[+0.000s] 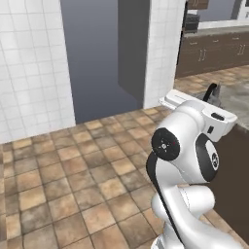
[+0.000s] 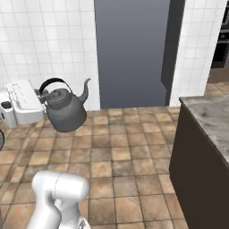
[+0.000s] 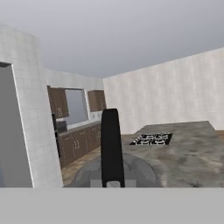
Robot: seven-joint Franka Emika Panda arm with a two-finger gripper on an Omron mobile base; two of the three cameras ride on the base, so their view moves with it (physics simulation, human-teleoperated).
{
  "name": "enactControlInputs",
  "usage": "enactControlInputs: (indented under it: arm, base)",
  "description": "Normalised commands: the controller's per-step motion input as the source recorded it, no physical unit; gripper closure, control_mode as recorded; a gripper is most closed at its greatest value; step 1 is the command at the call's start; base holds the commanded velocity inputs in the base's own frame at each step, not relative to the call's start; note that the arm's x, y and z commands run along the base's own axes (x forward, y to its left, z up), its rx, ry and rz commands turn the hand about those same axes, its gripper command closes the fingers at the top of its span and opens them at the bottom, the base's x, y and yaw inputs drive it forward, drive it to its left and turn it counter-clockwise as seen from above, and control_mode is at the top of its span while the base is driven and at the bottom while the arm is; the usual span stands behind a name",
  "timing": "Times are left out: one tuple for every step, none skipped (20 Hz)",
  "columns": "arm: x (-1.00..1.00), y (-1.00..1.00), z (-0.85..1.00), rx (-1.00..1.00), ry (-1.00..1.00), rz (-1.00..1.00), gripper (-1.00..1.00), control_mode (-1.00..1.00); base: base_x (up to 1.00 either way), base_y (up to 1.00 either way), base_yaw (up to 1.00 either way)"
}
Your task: Pick the kettle from the cabinet and place it on a stove burner. Then pick the pot from the counter and place it on another stove burner. Finally, turn both burners on.
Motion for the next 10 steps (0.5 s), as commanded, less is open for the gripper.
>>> enactControlInputs:
  arm:
    - [0.0, 0.0, 0.0, 0.0, 0.0, 0.0, 1.0, 1.0]
    - [0.0, 0.0, 0.0, 0.0, 0.0, 0.0, 1.0, 1.0]
    - [0.0, 0.0, 0.0, 0.0, 0.0, 0.0, 1.0, 1.0]
    - [0.0, 0.0, 0.0, 0.0, 0.0, 0.0, 1.0, 1.0]
    - [0.0, 0.0, 0.0, 0.0, 0.0, 0.0, 1.0, 1.0]
    - [0.0, 0.0, 0.0, 0.0, 0.0, 0.0, 1.0, 1.0]
    - [0.0, 0.0, 0.0, 0.0, 0.0, 0.0, 1.0, 1.0]
    - [0.0, 0.0, 0.0, 0.0, 0.0, 0.0, 1.0, 1.0]
    - [0.0, 0.0, 0.0, 0.0, 0.0, 0.0, 1.0, 1.0]
    - [0.0, 0.0, 0.0, 0.0, 0.0, 0.0, 1.0, 1.0]
  base:
    - [0.72, 0.29, -0.19]
    - [0.72, 0.29, -0.19]
    - [0.72, 0.27, -0.19]
    - [0.71, 0.24, -0.19]
    - [0.73, 0.26, -0.2]
    - [0.71, 0.24, -0.2]
    - [0.7, 0.24, -0.21]
    - [0.71, 0.25, -0.22]
    - [0.73, 0.24, -0.22]
    - [0.74, 0.21, -0.22]
